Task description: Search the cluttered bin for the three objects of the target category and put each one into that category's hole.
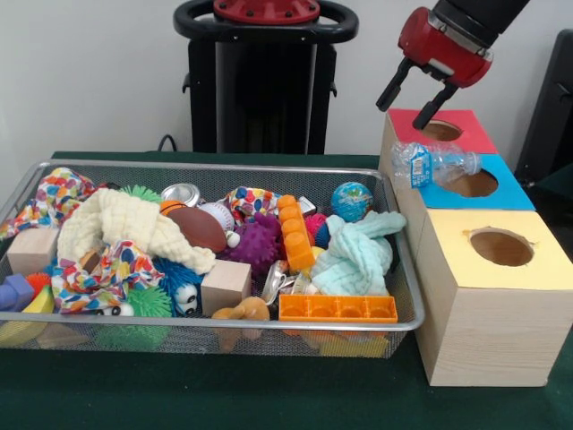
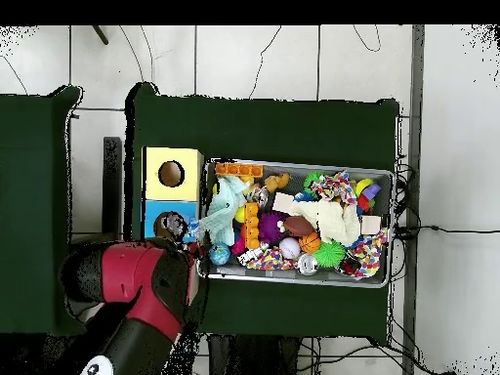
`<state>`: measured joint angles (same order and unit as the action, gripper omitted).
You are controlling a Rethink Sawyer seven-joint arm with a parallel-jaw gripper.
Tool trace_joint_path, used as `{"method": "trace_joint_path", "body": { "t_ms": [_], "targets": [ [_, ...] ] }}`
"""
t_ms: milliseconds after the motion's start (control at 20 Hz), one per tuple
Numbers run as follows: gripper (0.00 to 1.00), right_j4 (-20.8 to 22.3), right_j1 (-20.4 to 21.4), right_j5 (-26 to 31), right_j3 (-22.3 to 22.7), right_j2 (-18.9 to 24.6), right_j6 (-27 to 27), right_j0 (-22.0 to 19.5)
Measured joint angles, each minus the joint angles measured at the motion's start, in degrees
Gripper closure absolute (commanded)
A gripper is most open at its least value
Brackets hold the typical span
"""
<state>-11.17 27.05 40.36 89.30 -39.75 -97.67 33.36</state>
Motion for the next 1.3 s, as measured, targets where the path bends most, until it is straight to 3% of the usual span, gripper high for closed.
{"method": "trace_joint_path", "body": {
  "t_ms": [400,800,1050,1100,1300],
  "targets": [
    [0.00,3.90,2.55,0.76,1.19,-0.01,0.00,-1.13],
    [0.00,10.20,6.98,1.26,2.81,0.15,0.00,-5.68],
    [0.00,11.47,12.13,1.05,5.92,4.00,0.07,-12.94],
    [0.00,11.38,15.65,0.92,8.31,7.81,0.66,-18.79],
    [0.00,10.96,20.53,0.95,11.63,13.90,2.81,-28.04]
  ]
}}
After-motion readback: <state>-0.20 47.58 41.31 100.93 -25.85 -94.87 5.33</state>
